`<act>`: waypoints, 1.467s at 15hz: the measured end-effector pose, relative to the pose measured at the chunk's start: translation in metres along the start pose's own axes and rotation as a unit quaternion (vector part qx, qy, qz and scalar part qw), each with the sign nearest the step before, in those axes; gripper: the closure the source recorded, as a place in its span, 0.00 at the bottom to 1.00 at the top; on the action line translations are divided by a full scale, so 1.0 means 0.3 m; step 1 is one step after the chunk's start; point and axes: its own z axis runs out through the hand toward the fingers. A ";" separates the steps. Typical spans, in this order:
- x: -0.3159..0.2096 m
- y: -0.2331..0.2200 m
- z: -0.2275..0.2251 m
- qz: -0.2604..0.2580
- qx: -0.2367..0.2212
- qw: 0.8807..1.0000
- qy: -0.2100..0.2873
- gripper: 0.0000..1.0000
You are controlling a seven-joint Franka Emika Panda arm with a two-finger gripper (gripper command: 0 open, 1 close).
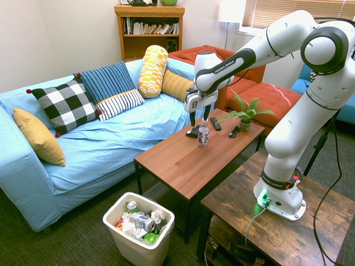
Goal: Throw the bottle in the trash bin
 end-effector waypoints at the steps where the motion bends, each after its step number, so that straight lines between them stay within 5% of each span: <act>1: 0.002 -0.002 0.000 0.000 0.000 1.000 0.000 0.00; 8: 0.326 0.106 -0.049 0.108 0.025 0.992 0.058 0.00; 12: 0.529 0.182 0.080 0.178 0.017 0.982 0.062 0.00; 22: 0.656 0.138 0.427 0.210 -0.024 0.977 0.025 0.00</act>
